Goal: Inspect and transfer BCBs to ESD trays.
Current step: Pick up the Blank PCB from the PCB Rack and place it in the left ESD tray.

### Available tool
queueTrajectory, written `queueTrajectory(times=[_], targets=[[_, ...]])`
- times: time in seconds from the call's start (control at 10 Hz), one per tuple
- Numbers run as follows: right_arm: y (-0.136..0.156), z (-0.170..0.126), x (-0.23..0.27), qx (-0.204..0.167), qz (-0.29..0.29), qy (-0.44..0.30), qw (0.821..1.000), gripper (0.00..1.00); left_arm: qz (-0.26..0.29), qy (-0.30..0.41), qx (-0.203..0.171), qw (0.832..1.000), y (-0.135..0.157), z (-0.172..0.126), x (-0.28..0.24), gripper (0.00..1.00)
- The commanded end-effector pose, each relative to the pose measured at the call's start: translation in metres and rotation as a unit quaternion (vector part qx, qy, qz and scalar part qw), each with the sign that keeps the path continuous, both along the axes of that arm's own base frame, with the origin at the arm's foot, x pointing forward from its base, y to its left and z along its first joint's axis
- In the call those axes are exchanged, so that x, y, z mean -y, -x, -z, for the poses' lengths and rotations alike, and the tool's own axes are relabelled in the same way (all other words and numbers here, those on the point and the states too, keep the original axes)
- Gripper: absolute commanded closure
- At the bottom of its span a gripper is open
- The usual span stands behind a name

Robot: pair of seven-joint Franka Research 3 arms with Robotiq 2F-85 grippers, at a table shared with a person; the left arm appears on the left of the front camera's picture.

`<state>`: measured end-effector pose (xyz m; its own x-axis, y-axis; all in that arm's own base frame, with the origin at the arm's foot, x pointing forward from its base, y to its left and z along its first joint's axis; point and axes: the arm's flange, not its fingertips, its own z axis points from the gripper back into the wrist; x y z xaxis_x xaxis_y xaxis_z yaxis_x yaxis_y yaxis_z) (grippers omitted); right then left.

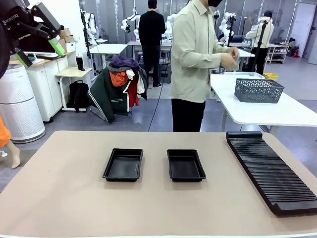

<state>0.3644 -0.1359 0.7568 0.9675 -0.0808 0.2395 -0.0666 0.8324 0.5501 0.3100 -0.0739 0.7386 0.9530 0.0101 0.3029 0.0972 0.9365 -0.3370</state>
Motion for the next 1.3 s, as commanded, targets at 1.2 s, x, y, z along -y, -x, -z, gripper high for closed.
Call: queueTrajectory(times=[1.2], targets=[[0.0000,0.0000,0.0000,-0.002,0.002,-0.001,1.000,0.00,0.000,0.018,0.018,1.000,-0.0059,-0.0038,-0.0003,0.00]])
